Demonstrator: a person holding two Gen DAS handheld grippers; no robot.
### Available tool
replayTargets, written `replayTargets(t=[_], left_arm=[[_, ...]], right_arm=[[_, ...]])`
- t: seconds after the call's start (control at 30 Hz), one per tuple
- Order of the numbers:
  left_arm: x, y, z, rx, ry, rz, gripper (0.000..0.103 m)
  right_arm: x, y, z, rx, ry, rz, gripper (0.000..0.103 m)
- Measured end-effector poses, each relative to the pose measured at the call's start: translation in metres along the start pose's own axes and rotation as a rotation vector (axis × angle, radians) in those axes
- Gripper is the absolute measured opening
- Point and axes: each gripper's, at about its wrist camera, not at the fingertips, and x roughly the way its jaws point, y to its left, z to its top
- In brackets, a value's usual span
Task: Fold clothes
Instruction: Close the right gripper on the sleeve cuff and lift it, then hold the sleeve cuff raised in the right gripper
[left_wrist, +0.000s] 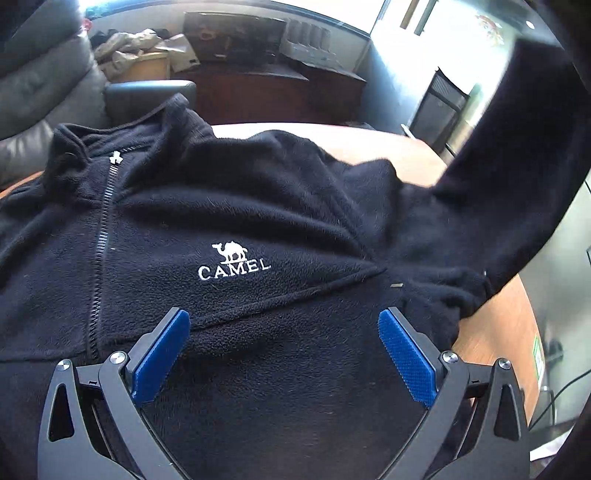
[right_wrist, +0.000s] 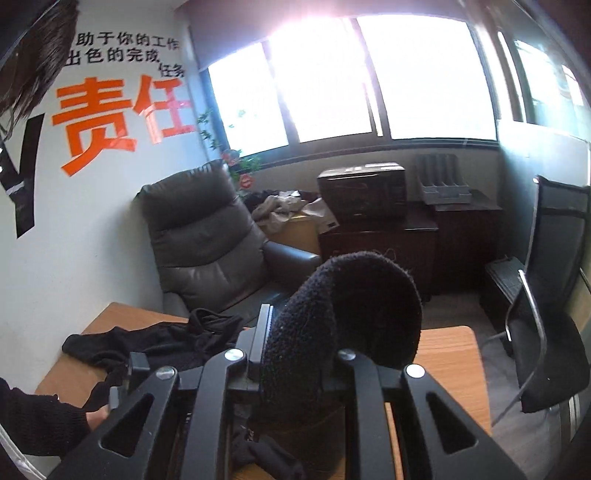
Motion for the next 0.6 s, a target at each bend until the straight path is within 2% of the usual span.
replayTargets(t=[0.17,0.27,0.37,0.5,0.57,0.6], left_arm=[[0.014,-0.009,0.001,0.053,-0.03,-0.067,0.103],[-0.01,-0.031,0.014,0.088,-0.173,-0.157,0.103],[-0.008,-0.056,0.025,0.209,-0.221,-0.193,0.103],[0.022,-0.087,0.031,0.418,-0.195,-0.231,0.103],[0.047,-0.096,0.026,0.482,-0.102,-0.291,0.103],[0.065,-0.098,0.024,0.503,-0.025,-0.291,0.103]], right_arm=[[0.061,0.083,-0.002,-0.011,0.031,0.11,0.018],[0.079,0.118,0.005,-0.033,0.02,0.123,0.017],[0.083,0.133,0.016,-0.045,0.013,0.106,0.017],[0.075,0.13,0.025,-0.045,-0.007,0.062,0.018],[0.068,0.125,0.026,-0.054,-0.017,0.036,0.018],[0.065,0.122,0.026,-0.051,-0.02,0.029,0.018]])
